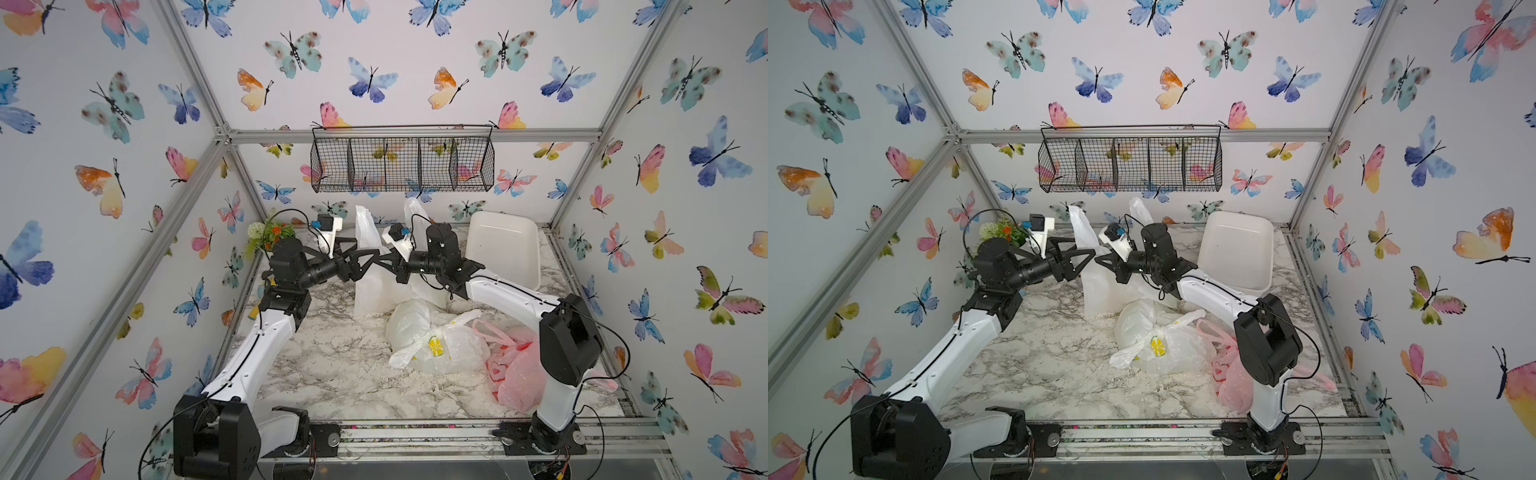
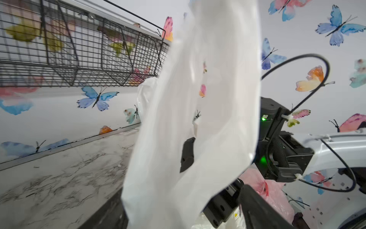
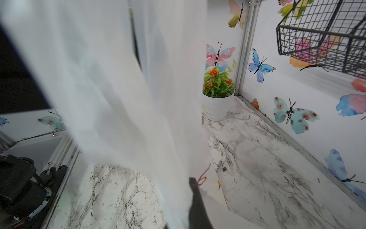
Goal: Place the pears into plastic bags & tie knots
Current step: Tie the plastic bag at the center of the board.
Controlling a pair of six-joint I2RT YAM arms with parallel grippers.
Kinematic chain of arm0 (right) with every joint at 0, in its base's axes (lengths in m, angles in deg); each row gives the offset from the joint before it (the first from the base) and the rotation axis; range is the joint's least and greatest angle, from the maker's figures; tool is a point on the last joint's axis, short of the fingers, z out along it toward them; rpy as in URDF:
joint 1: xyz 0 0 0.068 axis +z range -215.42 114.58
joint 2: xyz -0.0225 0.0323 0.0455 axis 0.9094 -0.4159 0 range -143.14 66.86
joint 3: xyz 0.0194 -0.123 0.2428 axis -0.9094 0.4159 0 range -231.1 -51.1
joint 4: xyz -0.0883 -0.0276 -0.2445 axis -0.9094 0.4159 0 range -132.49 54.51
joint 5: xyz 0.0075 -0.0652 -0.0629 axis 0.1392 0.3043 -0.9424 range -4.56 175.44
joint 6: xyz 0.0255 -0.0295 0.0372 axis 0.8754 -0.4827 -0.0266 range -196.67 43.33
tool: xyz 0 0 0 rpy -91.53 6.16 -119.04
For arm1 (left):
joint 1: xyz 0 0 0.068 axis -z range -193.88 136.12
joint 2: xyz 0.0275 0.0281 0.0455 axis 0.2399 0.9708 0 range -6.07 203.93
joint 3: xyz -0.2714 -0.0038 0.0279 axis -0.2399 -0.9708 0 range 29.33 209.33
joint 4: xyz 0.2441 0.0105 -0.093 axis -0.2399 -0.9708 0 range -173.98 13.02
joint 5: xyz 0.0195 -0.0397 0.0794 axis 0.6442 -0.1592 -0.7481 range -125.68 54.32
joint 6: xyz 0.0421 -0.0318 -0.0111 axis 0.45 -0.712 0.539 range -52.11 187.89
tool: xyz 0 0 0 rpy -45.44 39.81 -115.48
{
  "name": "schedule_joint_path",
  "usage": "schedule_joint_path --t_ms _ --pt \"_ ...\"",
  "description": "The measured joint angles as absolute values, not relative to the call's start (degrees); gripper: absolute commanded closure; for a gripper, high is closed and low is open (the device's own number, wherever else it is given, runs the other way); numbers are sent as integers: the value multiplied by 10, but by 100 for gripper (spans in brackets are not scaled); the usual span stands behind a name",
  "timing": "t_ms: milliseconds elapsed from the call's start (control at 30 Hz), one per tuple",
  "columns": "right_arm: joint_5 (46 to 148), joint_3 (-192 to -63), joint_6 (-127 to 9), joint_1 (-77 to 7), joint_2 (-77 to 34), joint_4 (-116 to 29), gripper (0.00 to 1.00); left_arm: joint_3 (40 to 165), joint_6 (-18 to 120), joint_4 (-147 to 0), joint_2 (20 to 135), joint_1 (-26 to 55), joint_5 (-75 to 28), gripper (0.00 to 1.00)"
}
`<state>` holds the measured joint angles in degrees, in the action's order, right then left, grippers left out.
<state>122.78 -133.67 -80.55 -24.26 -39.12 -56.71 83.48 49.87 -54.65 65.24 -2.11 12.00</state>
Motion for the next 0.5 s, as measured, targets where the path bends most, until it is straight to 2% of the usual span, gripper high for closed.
schedule_joint_path --t_ms 100,267,400,433,500 --pt "1235 -1337 -800 -243 -391 -567 98 839 503 -515 676 -14 119 20" --pt "1248 -1337 -787 -243 -391 -568 98 836 481 -437 708 -14 123 37" --pt "1256 -1337 -777 -243 -391 -572 98 830 468 -391 722 -14 130 45" --pt "1258 -1337 -773 -243 -391 -575 98 830 463 -381 726 -14 137 52" --pt "1261 -1337 -768 -243 -391 -580 93 832 455 -366 736 -11 149 72"
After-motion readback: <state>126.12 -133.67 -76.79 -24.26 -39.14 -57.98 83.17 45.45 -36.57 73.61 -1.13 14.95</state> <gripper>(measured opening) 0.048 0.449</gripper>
